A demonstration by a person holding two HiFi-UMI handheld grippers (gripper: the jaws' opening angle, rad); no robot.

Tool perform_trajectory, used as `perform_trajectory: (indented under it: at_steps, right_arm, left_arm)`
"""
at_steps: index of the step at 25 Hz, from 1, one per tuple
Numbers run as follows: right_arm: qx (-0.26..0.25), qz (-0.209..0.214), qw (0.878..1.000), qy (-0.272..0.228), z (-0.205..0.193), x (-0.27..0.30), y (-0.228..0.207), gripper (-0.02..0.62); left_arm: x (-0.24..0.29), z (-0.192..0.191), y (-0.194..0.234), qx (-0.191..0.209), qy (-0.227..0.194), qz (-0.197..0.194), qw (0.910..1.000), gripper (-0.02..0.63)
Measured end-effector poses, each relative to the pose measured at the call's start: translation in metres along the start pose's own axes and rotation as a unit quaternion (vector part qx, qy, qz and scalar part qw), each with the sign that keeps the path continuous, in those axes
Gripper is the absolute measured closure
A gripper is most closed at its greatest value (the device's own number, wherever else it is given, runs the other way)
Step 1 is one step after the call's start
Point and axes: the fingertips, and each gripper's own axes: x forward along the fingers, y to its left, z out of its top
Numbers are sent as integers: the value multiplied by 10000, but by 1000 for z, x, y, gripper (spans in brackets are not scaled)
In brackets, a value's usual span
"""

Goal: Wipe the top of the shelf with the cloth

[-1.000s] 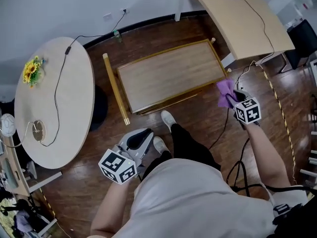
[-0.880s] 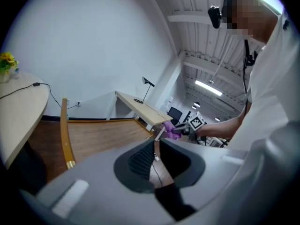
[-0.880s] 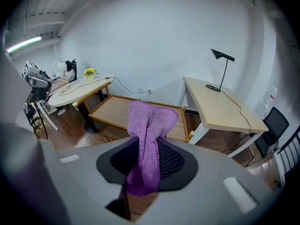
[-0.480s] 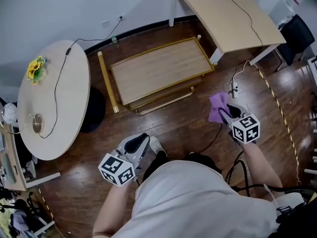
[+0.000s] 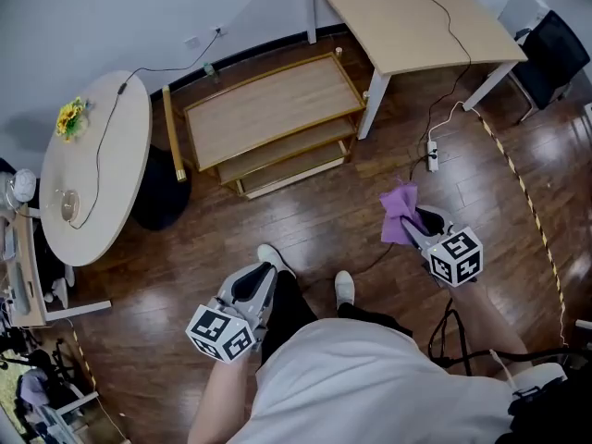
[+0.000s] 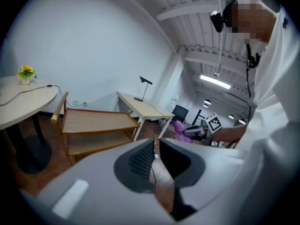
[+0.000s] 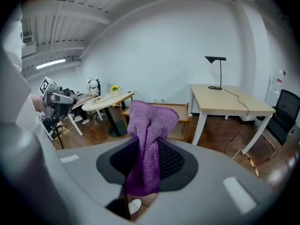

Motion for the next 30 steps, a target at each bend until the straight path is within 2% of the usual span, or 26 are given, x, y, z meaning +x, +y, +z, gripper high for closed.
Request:
perform_trajectory:
  at_steps: [5, 14, 21, 30]
  right_arm:
    - [-14, 107, 9996, -260, -2, -39, 20, 479]
    - [144, -135, 9972, -720, 20, -78, 53, 479]
    - [40, -175, 9951, -971, 37, -85, 85, 479]
    - [-9, -231, 9943, -1036, 44, -87, 106, 479]
  left_arm:
    - [-11, -18, -29, 54, 183, -104, 9998, 554]
    - [-26, -2, -50, 355, 132, -549, 9978, 554]
    - [-53, -15, -36, 329, 107, -542, 9979, 554]
    - [-66, -17, -28, 339, 34, -625, 9975, 554]
